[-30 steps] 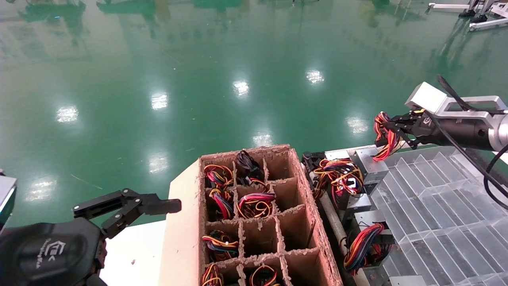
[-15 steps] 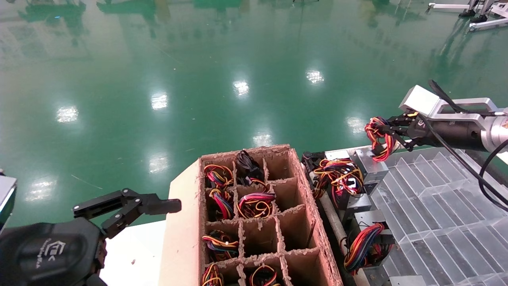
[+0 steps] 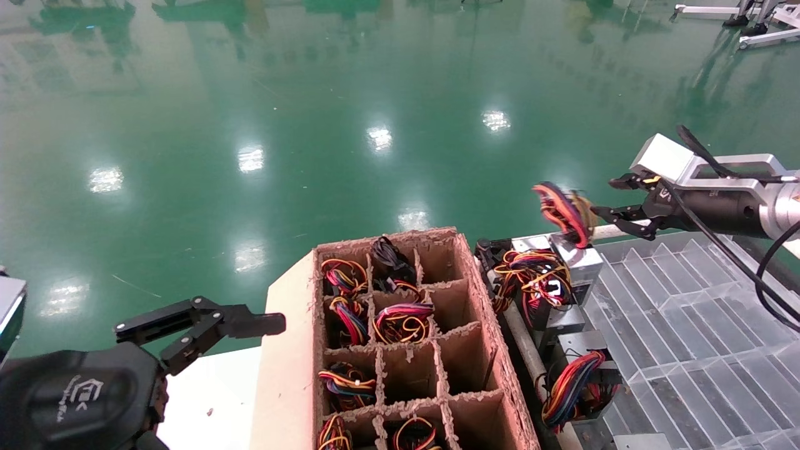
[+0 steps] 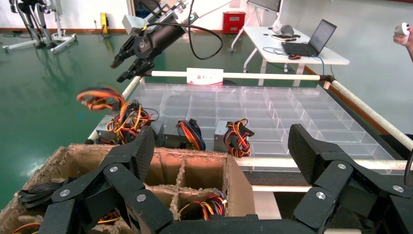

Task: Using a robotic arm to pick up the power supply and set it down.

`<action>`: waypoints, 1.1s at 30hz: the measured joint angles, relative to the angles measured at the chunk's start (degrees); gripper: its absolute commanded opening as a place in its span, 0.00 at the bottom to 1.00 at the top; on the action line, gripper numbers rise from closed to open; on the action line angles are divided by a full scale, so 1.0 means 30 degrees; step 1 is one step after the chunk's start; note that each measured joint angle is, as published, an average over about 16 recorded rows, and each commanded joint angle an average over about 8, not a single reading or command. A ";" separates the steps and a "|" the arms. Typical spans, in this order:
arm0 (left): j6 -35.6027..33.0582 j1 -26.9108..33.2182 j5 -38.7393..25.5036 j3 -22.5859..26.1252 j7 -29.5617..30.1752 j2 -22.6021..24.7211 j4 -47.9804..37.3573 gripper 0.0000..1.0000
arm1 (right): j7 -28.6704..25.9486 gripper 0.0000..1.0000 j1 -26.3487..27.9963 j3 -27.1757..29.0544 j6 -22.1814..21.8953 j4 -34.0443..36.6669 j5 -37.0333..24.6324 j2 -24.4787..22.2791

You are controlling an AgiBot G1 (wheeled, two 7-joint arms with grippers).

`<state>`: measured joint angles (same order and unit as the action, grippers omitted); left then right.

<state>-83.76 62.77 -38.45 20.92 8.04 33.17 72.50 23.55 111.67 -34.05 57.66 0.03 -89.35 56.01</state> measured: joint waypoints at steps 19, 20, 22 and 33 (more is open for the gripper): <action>0.0005 0.0001 0.0001 0.0001 -0.0003 0.0000 -0.0005 1.00 | -0.2023 1.00 -0.1613 0.1358 0.2199 -0.3085 0.2848 -0.1476; 0.0005 0.0001 0.0001 0.0002 -0.0003 0.0000 -0.0005 1.00 | -0.2202 1.00 -0.1900 0.1446 0.2335 -0.3494 0.3095 -0.1581; 0.0004 0.0002 0.0001 0.0002 -0.0004 0.0000 -0.0005 1.00 | -0.2568 1.00 -0.2487 0.1627 0.2613 -0.4328 0.3600 -0.1796; 0.0005 0.0003 0.0003 0.0004 -0.0005 -0.0001 -0.0006 1.00 | -0.4564 1.00 -0.5688 0.2614 0.4129 -0.8878 0.6354 -0.2967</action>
<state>-83.75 62.78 -38.44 20.93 8.02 33.17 72.49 9.85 94.61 -26.21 70.05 -26.61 -70.29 47.11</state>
